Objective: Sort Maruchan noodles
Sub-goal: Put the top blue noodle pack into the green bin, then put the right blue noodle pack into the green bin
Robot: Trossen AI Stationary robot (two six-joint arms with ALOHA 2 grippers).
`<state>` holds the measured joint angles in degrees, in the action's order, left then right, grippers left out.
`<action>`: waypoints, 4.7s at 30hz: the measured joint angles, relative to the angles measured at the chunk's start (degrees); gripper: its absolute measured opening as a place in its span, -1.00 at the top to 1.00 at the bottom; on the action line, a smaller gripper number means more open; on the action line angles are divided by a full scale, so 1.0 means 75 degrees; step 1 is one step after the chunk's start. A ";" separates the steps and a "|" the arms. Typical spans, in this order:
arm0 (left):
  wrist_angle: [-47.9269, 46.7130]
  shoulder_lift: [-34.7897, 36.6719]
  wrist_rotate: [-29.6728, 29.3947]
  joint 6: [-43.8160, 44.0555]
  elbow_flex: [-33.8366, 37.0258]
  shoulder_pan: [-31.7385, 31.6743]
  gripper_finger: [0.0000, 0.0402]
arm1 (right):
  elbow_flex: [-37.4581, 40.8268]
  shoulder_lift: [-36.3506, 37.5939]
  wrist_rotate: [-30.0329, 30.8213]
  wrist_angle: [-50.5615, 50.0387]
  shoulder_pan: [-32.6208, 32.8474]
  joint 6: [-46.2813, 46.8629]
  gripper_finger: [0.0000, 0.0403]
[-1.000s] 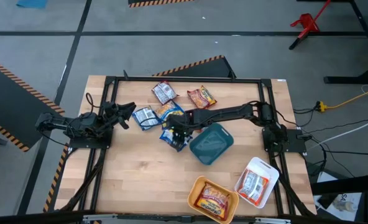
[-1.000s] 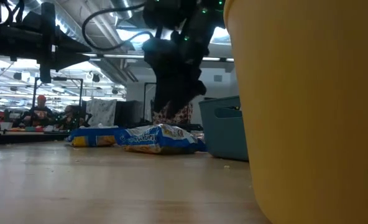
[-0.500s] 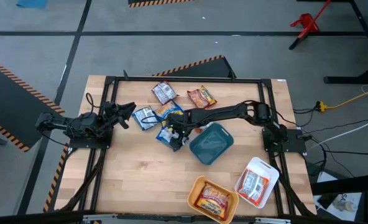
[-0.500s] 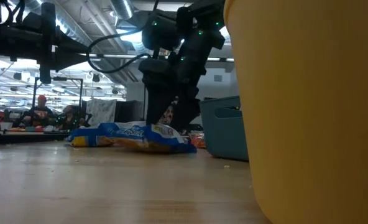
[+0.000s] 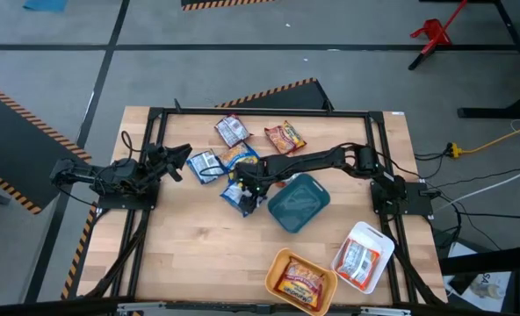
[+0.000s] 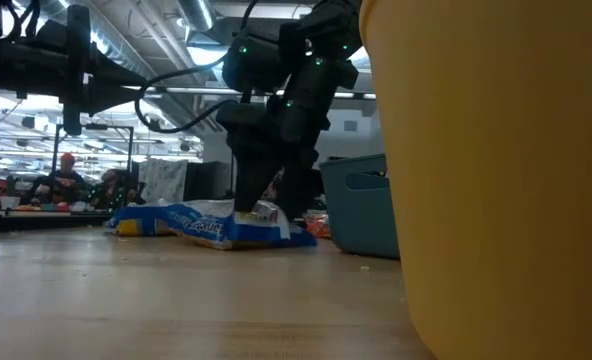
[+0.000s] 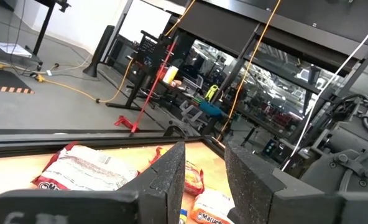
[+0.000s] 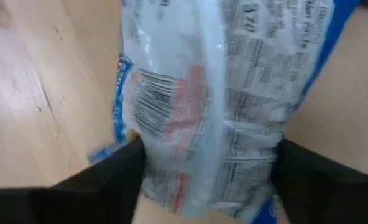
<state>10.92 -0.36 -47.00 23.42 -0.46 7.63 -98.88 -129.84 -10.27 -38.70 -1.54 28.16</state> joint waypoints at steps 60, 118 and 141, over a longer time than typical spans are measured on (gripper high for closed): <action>-0.0064 -0.0002 0.0204 -0.0004 0.0001 -0.0001 0.46 | -0.3711 0.1762 0.2971 -0.6823 0.1397 -0.4851 1.00; -0.0365 -0.0003 -0.0207 0.0039 -0.0001 0.0001 0.46 | 0.0126 0.3493 0.2527 -0.4039 0.1031 -0.6736 -0.13; -0.0370 -0.0001 0.0174 0.0061 -0.0001 0.0001 0.46 | -0.0331 0.0945 0.1760 0.0141 -0.1362 -0.2133 -0.96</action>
<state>8.14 -0.36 -45.70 23.88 -0.47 7.64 -101.36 -122.75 2.93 -37.64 -11.76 12.16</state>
